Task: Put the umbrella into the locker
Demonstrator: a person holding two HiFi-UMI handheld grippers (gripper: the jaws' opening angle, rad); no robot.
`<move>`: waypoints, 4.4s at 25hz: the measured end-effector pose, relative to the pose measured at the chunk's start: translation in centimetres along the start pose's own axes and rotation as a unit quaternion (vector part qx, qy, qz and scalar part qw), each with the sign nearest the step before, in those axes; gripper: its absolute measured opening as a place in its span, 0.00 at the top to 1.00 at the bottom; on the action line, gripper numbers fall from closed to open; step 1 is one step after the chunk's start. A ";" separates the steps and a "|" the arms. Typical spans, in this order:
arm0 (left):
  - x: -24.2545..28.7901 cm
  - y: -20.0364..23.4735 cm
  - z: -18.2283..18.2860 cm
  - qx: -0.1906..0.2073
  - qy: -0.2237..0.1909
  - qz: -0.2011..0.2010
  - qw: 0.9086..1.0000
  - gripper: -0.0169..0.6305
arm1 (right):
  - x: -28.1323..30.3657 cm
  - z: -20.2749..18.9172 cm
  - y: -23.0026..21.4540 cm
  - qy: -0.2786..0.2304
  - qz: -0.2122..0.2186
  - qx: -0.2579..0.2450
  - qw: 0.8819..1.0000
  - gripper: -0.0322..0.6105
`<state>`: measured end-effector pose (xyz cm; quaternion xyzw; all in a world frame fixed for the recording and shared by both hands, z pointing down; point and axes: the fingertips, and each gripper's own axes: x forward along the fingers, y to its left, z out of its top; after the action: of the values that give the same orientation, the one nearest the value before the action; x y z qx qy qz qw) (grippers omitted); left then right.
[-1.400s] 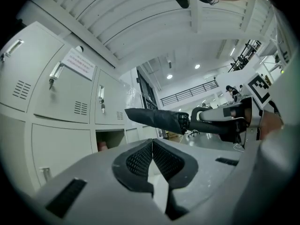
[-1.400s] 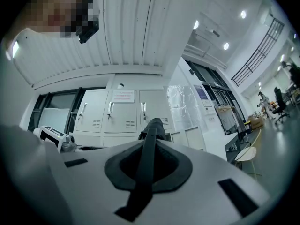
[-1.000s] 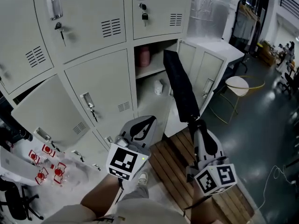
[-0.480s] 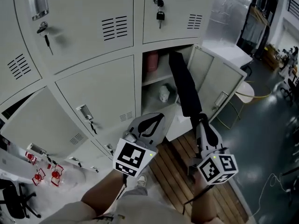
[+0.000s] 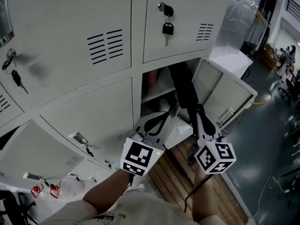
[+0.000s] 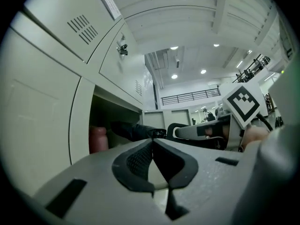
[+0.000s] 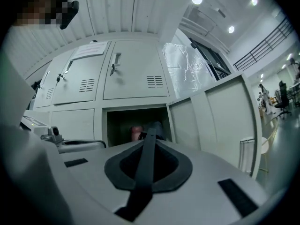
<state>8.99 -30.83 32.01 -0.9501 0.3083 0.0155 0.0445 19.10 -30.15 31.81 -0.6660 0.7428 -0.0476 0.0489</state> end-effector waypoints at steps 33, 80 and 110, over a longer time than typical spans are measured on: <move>8.7 6.3 -4.2 -0.048 0.042 0.087 0.994 0.96 | 17.7 -5.1 -1.9 0.093 0.042 -0.040 0.994 0.93; 6.7 6.9 0.9 -0.044 -0.011 0.118 0.992 0.96 | 11.3 4.2 0.3 -0.054 0.115 -0.091 0.988 0.84; -2.9 1.2 5.2 0.110 -0.042 0.094 0.989 0.96 | -4.7 7.8 6.0 -0.121 0.151 -0.174 0.965 0.93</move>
<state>5.96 -29.63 26.93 -0.9049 0.3938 0.0252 0.1595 14.72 -24.89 23.30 -0.5449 0.8202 0.1719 0.0285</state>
